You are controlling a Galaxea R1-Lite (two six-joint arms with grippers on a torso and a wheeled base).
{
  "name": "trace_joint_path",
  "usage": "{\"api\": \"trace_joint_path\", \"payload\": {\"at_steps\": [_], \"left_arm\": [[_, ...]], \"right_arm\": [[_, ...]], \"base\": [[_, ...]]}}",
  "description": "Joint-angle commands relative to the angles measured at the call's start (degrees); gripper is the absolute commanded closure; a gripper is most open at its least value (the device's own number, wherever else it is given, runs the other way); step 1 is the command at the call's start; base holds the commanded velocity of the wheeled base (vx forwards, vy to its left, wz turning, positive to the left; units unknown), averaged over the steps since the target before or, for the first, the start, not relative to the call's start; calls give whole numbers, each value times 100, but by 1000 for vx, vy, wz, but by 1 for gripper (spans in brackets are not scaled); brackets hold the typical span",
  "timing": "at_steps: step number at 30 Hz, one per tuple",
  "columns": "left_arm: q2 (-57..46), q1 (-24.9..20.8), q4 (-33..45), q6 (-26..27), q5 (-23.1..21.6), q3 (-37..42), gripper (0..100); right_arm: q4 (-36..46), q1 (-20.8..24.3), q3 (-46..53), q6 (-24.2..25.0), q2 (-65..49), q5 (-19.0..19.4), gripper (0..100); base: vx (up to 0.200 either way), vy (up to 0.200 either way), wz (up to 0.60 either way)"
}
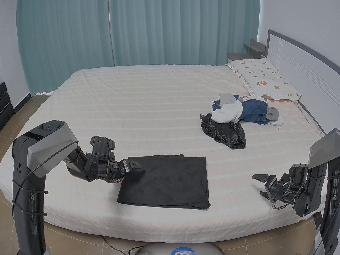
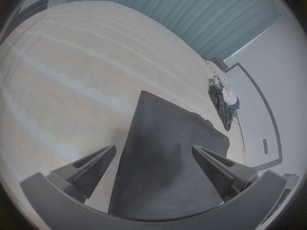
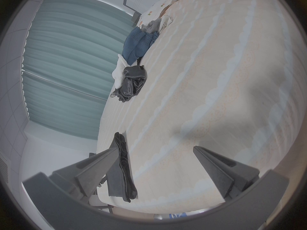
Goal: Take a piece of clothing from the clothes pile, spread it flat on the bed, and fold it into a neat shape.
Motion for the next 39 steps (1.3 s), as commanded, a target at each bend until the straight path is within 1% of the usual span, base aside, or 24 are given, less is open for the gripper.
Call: {"api": "trace_joint_path", "payload": {"at_steps": [1,4,5,11,17,27,33,37,39], "left_arm": [[42,-2,-1,-27,-4,1,0],[24,-2,-1,-35,-13,10,0],[24,-2,-1,-35,-13,10,100],[-2,51,7,-62,-21,27,100],[-134,42,-10,-62,-30,265,100],[-292,51,7,-97,-21,388,100],[-292,51,43,-185,23,370,100],[-301,51,25,-378,49,370,100],[-301,51,25,-413,49,370,100]], "right_arm": [[-67,0,-1,0,5,4,0],[-67,0,-1,0,5,4,0],[-67,0,-1,0,5,4,0],[-67,0,-1,0,5,4,0],[-67,0,-1,0,5,4,0],[-67,-8,-1,0,5,12,0],[-67,0,-1,0,5,12,0],[-67,0,-1,0,5,12,0],[-67,0,-1,0,5,12,0]], "base": [[0,0,0],[0,0,0],[0,0,0],[0,0,0],[0,0,0],[0,0,0],[0,0,0],[0,0,0],[0,200,0]]}}
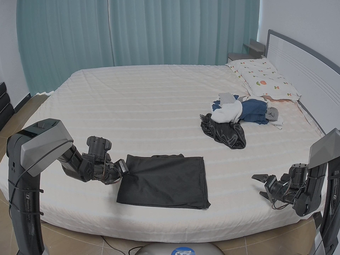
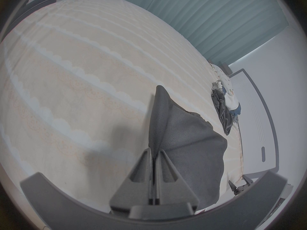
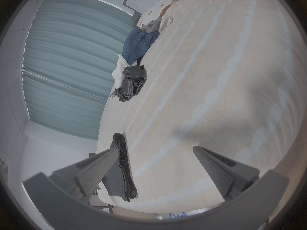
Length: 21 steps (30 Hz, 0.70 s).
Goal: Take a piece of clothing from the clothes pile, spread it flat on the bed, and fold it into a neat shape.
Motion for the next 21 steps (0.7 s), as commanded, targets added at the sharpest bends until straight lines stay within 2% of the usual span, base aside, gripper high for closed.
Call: {"api": "trace_joint_path", "payload": {"at_steps": [1,21], "left_arm": [[-25,-1,-8,-24,10,7,100],[-130,25,19,-191,45,148,100]], "right_arm": [[-69,-8,1,0,5,1,0],[-69,-8,1,0,5,-7,0]], "base": [[0,200,0],[0,200,0]]}}
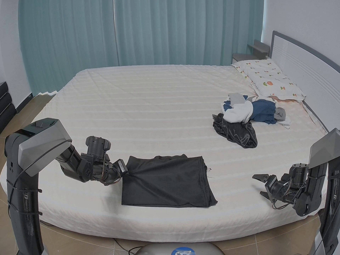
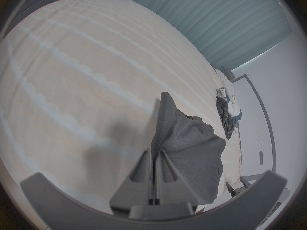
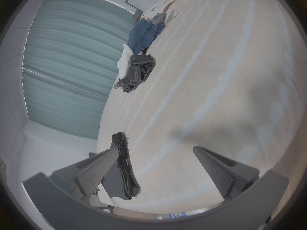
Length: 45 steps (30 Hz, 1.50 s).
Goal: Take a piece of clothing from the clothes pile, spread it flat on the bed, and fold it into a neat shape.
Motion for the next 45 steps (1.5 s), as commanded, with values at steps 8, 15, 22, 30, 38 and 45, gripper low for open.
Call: {"api": "trace_joint_path", "payload": {"at_steps": [8,15,22,30,38,45], "left_arm": [[-16,-1,13,-9,216,26,100],[-25,-1,13,0,225,114,100],[-16,-10,21,9,234,122,100],[-34,-27,48,0,234,149,100],[-96,-62,145,35,242,245,100],[-131,-115,127,18,242,351,100]], "right_arm": [[-69,-2,-1,0,4,-5,0],[-69,-2,-1,0,4,-5,0],[-69,-2,-1,0,4,-5,0],[-69,-2,-1,0,4,-5,0],[-69,-2,-1,0,4,-5,0],[-69,6,-9,-8,13,-5,0]], "base": [[0,200,0],[0,200,0],[0,200,0],[0,200,0],[0,150,0],[0,0,0]]}}
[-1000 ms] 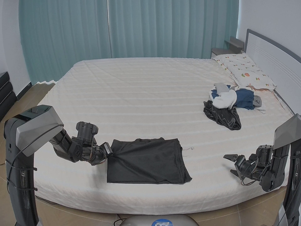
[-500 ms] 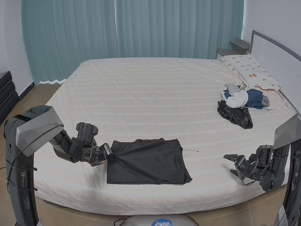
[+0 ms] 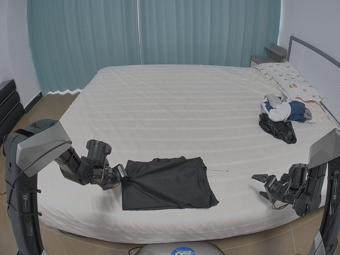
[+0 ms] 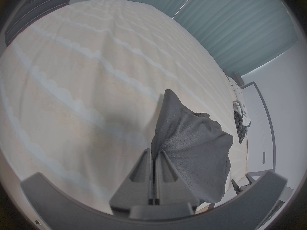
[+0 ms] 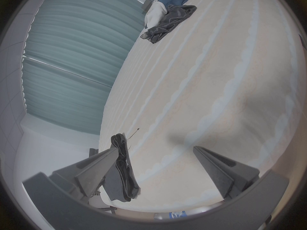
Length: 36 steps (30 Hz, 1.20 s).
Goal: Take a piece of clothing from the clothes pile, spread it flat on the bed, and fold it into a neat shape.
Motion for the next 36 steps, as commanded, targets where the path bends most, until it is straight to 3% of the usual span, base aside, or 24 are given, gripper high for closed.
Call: {"api": "trace_joint_path", "payload": {"at_steps": [1,2,3,13,16,26,30,31,36], "left_arm": [[-37,-32,-29,-4,1,91,100],[-72,-41,-21,-4,1,91,100],[-90,-41,-12,-4,1,91,0],[-55,-32,-91,-75,1,-323,0],[253,-103,-82,-286,19,-876,0],[640,-182,-73,-312,282,-1342,0],[648,-182,-65,-312,282,-1342,0],[648,-191,-65,-312,282,-1342,100],[631,-182,-65,-321,318,-1307,100]], "right_arm": [[-67,6,-6,-8,13,6,0],[-67,6,-15,-26,13,6,0],[-67,15,-41,-35,13,-3,0],[-49,692,-261,-61,-75,-416,0],[-41,1008,-401,-96,-110,-433,0],[364,1378,-902,-219,-101,-451,0],[619,1439,-1131,-228,22,-767,0],[645,1474,-1192,-228,83,-855,0],[663,1536,-1236,-255,206,-943,0]], "base": [[0,0,0],[0,0,0],[0,0,0],[0,0,0],[0,0,0],[0,0,0],[0,0,0],[0,0,0],[0,0,0]]}}
